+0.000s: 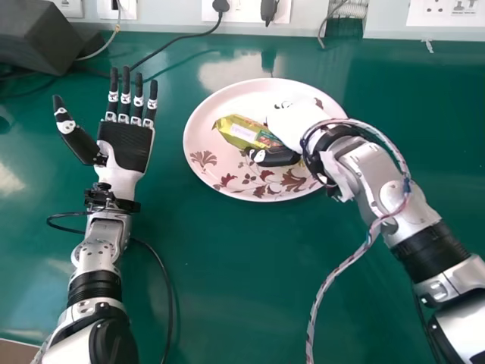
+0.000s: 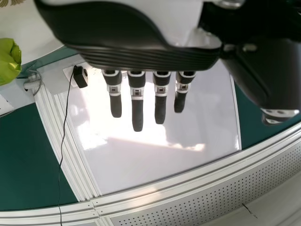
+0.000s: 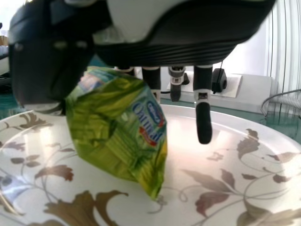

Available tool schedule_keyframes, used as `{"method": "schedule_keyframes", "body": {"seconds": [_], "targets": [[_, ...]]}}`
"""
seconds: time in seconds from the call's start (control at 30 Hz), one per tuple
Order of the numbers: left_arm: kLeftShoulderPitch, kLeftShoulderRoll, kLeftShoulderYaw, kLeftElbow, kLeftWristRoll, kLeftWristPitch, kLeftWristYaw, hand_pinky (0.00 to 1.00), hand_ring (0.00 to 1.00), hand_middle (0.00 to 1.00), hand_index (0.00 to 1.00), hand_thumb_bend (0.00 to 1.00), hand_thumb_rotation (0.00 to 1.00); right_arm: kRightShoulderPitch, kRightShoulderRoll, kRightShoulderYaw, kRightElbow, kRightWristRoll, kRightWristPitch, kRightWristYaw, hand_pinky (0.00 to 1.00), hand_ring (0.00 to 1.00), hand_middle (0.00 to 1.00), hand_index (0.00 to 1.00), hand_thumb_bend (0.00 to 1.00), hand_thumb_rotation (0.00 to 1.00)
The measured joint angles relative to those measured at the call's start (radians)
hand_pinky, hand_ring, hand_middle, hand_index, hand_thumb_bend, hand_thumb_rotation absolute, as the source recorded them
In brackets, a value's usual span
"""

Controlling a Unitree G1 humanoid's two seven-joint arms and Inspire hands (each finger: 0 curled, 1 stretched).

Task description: Pick up biscuit and place it in the plate

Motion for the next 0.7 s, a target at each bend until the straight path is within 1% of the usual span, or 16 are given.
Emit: {"method": "schedule_keyframes", "body": {"seconds": [0.47, 0.7], "targets": [[0.009, 0.000, 0.000, -0.010, 0.001, 0.004, 0.001, 0.87, 0.80, 0.90, 0.98, 0.84, 0.08, -0.022, 0.011, 0.041, 0.056, 0.015, 0.000, -0.049, 0.33, 0.43, 0.46, 0.54, 0.48, 0.00], [0.017, -0.001, -0.002, -0.021, 0.000, 0.006, 0.002, 0.85, 0.80, 0.89, 0.97, 0.84, 0.08, -0.033, 0.011, 0.052, 0.088, 0.046, -0.011, -0.064, 0.34, 0.42, 0.46, 0.54, 0.47, 0.00]]}}
